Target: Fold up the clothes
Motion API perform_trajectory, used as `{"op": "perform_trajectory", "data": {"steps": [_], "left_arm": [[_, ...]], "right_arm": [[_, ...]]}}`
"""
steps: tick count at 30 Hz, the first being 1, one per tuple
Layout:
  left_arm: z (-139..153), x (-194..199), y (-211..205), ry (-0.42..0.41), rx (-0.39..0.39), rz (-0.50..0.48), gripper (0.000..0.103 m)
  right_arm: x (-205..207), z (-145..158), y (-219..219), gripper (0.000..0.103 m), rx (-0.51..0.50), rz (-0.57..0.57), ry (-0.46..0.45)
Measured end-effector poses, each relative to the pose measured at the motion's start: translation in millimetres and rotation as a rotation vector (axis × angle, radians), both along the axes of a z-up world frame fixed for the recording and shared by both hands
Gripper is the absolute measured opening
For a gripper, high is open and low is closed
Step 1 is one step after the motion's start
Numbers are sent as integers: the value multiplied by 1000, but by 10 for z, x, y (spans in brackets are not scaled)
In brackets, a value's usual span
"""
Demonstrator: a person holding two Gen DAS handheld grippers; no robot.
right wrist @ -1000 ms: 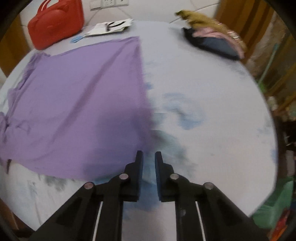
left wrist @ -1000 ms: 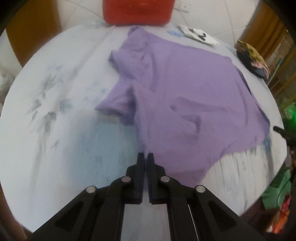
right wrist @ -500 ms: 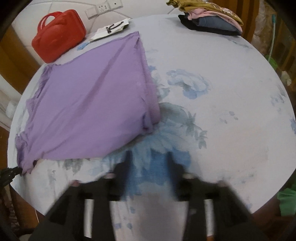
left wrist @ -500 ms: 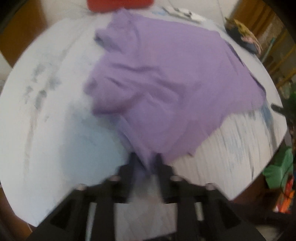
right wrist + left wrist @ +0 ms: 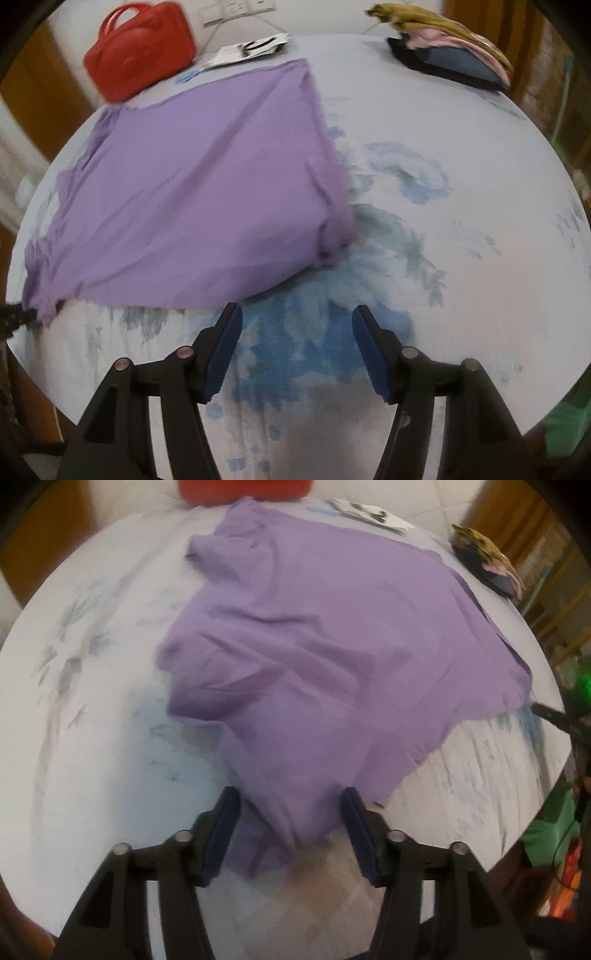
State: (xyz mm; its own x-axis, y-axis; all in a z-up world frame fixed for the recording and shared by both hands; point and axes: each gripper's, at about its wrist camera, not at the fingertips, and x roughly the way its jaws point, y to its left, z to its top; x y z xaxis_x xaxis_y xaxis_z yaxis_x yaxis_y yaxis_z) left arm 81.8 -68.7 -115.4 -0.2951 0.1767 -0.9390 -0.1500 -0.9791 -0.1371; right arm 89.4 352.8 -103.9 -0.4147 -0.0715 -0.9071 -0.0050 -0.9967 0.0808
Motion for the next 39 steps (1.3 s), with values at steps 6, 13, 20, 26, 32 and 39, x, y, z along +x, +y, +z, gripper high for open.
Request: {"op": "perform_trajectory", "data": {"steps": [6,13,20,26,32,39], "left_arm": [[325,-6,-27,53,67,10,14],[745,-374,-195,67,204,60,13],[657,-1287,-235,2,201,129,13],[561,-1848,-228,10,123,171,54],[712,-1696,-368,95,18,192,81],[286,-1386,-378,65,-141,109,81]], "right_arm": [[-163,-103,-200,61,53,61,14],[-409,179,-185,14,78,83,9],[-1105,570,-22,14,36,114,-26],[-1475,661,83,18,-23,92,20],[-1110,476,247,61,-53,53,15],[-549,280,273,61,-90,-9,1]]}}
